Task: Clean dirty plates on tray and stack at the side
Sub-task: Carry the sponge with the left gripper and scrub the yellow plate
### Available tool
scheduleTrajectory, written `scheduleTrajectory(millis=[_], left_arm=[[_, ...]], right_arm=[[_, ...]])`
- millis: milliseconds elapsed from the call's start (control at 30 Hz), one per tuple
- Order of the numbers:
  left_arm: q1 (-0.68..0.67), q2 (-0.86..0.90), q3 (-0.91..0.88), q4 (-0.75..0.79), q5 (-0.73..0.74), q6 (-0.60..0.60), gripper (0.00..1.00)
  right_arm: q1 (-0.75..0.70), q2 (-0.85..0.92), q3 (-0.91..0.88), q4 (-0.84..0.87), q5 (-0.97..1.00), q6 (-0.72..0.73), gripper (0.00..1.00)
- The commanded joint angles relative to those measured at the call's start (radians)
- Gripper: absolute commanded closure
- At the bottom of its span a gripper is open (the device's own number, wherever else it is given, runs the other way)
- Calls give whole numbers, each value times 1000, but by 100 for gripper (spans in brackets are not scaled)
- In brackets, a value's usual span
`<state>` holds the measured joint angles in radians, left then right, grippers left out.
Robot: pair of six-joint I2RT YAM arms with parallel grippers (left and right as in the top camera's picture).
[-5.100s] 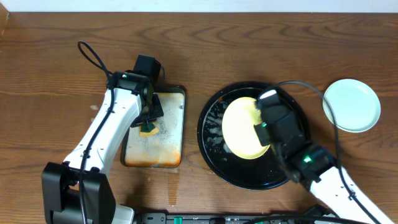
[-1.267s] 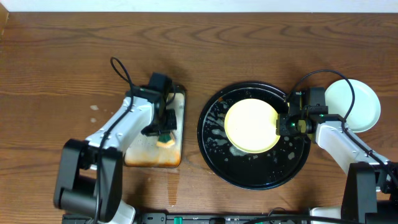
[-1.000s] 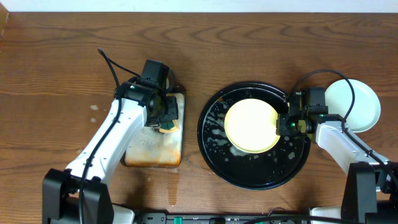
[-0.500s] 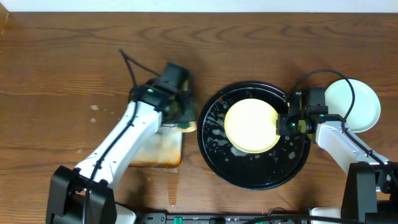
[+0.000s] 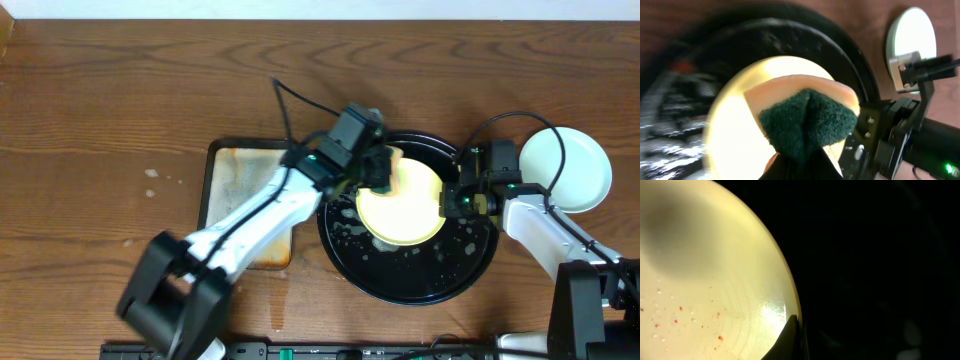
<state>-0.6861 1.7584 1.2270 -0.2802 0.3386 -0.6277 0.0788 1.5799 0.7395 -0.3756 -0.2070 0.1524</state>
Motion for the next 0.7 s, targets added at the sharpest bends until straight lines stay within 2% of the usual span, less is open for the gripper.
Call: scheduleTrajectory(millis=[0,667], left_arm=[[-45,85,22,40,98,-82,92],[-117,316,34,176,137,-156,92]], right_arm=[[26,22,-2,-2,-7,27,99],[28,22,-2,-6,-8,34,99]])
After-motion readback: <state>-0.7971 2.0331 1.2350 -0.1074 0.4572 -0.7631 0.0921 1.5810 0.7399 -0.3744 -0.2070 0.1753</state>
